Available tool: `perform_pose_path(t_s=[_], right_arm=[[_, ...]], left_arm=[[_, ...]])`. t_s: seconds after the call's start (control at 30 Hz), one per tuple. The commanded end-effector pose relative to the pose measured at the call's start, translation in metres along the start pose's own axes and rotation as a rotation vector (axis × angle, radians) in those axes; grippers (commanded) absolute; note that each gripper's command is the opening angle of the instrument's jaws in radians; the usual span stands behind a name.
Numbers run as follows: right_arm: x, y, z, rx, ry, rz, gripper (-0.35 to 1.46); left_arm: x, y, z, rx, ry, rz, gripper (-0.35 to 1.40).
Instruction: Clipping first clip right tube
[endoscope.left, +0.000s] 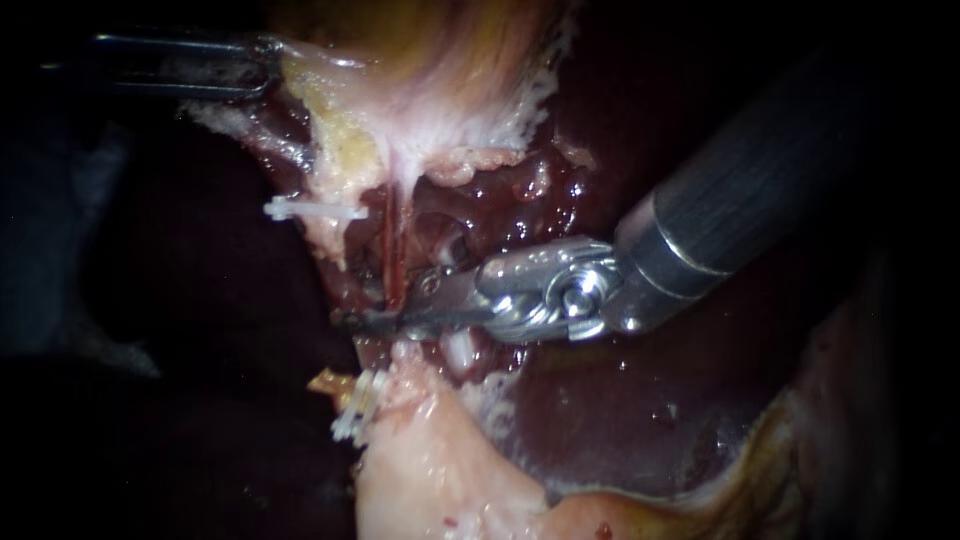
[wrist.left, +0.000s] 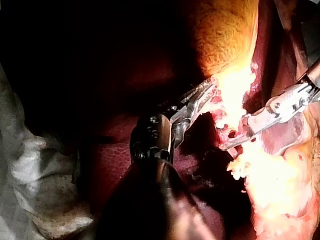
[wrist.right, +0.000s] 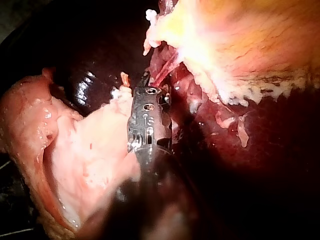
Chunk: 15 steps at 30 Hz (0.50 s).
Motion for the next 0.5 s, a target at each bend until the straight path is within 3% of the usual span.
perform_pose_path(t_s=[0.03, 0.3, 0.5], right_arm=[[0.0, 0.0, 0.0, -0.001, 0.0, 0.0, -0.07], [0.0, 0.0, -0.0001, 0.0, 0.0, 0.0, 0.2], [-0.0001, 0.0002, -0.0001, 0.003, 0.035, 0.003, 0.44]], left_arm=[[0.0, 0.0, 0.0, -0.001, 0.0, 0.0, -0.35], [0.0, -0.0001, -0.0001, -0.001, 0.0, 0.0, -0.35], [0.0, -0.0001, -0.0001, -0.001, -0.001, 0.0, -0.35]])
